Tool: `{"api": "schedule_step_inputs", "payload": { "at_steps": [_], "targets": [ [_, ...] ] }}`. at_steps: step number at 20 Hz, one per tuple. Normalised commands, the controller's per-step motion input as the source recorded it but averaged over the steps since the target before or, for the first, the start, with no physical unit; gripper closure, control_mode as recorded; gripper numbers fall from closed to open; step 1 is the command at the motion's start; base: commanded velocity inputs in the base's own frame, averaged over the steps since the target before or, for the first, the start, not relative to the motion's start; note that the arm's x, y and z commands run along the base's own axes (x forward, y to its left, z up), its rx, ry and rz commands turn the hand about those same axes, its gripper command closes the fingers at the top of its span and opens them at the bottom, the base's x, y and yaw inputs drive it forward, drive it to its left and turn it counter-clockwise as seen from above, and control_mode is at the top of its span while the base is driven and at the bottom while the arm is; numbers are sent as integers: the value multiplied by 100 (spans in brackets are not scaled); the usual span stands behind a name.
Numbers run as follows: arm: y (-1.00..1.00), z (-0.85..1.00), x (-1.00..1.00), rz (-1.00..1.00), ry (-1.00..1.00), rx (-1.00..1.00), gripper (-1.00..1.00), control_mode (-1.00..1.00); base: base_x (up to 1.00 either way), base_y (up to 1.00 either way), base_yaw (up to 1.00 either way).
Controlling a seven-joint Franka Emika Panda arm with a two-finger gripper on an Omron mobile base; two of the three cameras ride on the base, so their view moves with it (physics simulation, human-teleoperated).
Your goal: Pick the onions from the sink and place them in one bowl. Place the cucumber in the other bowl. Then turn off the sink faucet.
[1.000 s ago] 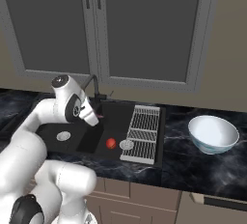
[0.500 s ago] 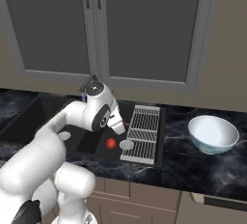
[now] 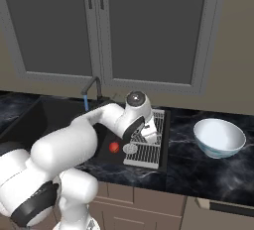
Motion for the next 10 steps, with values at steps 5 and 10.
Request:
{"api": "schedule_step_inputs", "payload": {
  "at_steps": [5, 10],
  "targets": [
    [-80, 8, 23, -7, -2, 8, 100, -100, 0, 0, 0],
    [-58, 17, 12, -5, -4, 7, 100, -100, 0, 0, 0]
  ]
}}
